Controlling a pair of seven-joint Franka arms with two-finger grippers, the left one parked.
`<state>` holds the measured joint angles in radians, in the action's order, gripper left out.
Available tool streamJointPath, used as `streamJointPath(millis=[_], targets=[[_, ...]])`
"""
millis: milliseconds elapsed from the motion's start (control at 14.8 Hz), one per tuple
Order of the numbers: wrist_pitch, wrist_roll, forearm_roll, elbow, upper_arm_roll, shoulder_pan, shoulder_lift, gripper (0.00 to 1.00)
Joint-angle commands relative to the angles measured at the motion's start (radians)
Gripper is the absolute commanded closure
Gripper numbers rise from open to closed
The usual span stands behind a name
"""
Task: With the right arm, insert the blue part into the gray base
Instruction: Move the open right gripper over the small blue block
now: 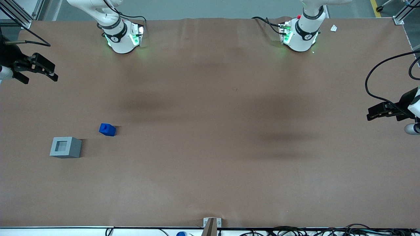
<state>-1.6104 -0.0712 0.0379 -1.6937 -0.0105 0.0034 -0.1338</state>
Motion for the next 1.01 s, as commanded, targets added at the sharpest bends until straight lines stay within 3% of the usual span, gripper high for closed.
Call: streamJointPath(millis=[0, 338, 947], targets=[[0.010, -0.002, 0.013, -0.012, -0.002, -0.003, -0.010, 0.00], [-0.020, 0.007, 0.000, -0.014, -0.003, 0.000, 0.020, 0.00], [-0.178, -0.002, 0.011, -0.082, -0.005, 0.003, 0.240, 0.03]])
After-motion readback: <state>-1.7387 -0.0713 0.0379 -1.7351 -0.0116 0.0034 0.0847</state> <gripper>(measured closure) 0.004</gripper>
